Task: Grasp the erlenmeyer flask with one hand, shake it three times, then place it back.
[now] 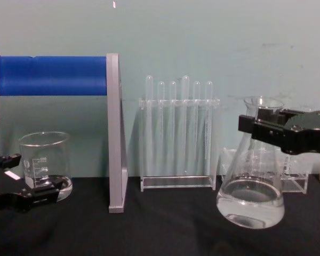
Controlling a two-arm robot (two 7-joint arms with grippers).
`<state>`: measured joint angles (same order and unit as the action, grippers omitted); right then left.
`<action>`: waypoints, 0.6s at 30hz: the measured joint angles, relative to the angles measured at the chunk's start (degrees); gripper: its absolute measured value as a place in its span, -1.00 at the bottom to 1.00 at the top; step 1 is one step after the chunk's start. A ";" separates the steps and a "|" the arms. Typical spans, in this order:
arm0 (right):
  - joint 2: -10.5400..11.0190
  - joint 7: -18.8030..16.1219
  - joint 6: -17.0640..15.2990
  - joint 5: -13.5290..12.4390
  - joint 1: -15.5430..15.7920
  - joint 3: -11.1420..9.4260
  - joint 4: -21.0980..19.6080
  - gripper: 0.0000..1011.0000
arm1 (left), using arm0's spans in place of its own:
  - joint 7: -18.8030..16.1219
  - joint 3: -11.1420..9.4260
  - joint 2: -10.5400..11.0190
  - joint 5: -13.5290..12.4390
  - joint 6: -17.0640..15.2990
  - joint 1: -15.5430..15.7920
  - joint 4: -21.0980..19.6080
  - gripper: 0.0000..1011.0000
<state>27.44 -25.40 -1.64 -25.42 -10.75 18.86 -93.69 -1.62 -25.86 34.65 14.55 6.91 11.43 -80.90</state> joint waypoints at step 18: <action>0.34 0.40 -0.50 -0.90 -0.04 0.00 -0.85 -0.10 | 0.00 0.00 0.00 0.00 0.00 0.00 0.00 0.98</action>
<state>27.78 -25.00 -2.14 -26.32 -10.78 18.86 -94.54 -1.62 -25.86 34.64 14.55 6.91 11.43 -80.90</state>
